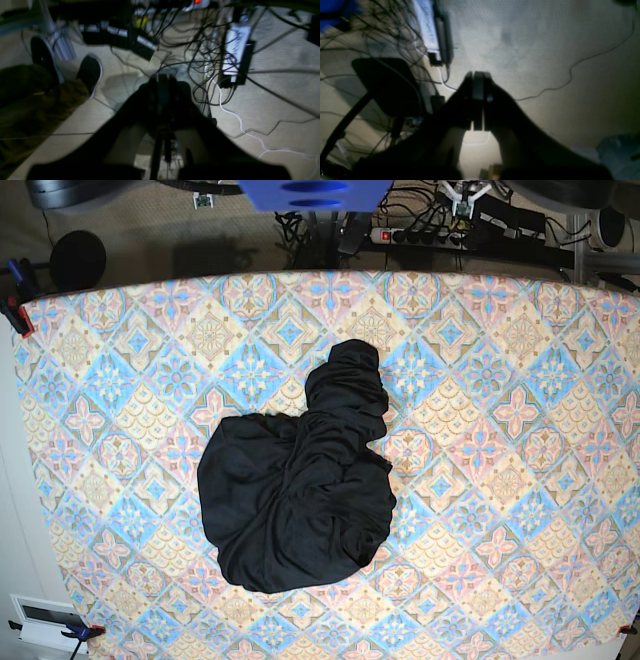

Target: Layout the t-shirt on the table in an organized manner, then fold the t-shirt properly

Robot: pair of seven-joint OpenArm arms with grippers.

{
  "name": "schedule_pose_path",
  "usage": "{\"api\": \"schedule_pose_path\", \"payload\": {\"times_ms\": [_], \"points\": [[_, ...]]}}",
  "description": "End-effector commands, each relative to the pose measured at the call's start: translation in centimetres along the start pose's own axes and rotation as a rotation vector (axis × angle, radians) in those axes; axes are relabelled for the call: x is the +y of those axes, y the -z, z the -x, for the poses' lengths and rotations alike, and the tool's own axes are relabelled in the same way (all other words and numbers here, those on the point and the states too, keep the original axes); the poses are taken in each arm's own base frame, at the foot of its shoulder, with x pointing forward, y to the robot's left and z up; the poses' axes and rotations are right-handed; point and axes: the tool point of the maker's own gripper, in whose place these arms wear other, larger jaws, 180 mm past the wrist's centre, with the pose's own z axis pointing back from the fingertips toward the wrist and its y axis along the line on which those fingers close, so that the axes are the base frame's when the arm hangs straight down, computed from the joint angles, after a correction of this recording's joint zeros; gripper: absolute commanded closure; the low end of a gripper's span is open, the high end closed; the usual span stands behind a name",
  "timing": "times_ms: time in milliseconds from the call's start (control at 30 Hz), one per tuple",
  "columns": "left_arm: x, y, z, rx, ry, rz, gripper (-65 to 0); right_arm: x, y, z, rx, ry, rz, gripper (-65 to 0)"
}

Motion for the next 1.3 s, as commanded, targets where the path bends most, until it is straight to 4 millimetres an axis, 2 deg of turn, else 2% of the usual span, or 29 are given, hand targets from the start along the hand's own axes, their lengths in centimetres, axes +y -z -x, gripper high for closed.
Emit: {"api": "schedule_pose_path", "payload": {"times_ms": [0, 167, 233, 300, 500, 667, 767, 833, 933, 1133, 1200, 1267], "points": [[0.8, -0.8, -0.6, -0.043, 0.014, -0.015, -0.1, -0.2, -0.7, 0.1, -0.019, -0.002, 0.001, 0.0], [1.0, -4.3, -2.8, -0.145, 0.047, 0.0, -0.1, 0.8, -3.9, 0.0, -0.083, 0.101, -0.047, 0.0], [1.3, -5.6, -3.9, -0.186, 0.041, 0.012, -0.1, 0.0, -4.9, -0.9, -0.109, 0.11, -0.051, 0.0], [1.7, -7.1, -5.2, -0.208, 0.016, 0.033, -0.1, -0.9, -6.2, -2.9, -0.162, 0.104, -0.058, 0.0], [2.3, -10.8, -11.4, -0.266, -0.065, 0.117, -0.1, -1.5, -10.3, -6.7, -0.287, 0.095, -0.088, 0.0], [4.9, -14.0, -16.5, -0.359, -0.141, 0.092, -0.1, -4.6, -14.5, -11.6, -0.452, 0.094, -0.013, 0.0], [6.1, -15.1, -18.5, -0.413, -0.149, 0.067, -0.1, -4.3, -16.4, -13.8, -0.513, 0.079, -0.018, 0.0], [6.3, -15.4, -20.7, -0.466, -0.148, 0.066, -0.2, -4.0, -16.9, -14.3, -0.501, 0.07, -0.026, 0.0], [6.7, -15.7, -22.7, -0.516, -0.149, 0.059, -0.2, -3.8, -17.1, -14.4, -0.471, 0.057, -0.029, 0.0], [6.9, -16.6, -28.6, -0.637, -0.151, 0.065, -0.2, -3.4, -18.0, -20.4, -0.564, 0.043, -0.044, 0.0], [5.8, -16.5, -30.6, -0.641, -0.136, 0.098, -0.2, -3.3, -18.1, -22.2, -0.585, 0.039, -0.048, 0.0], [4.9, -16.7, -32.5, -0.638, -0.121, 0.125, -0.2, -2.2, -18.3, -24.2, -0.61, 0.027, -0.075, 0.0]]}}
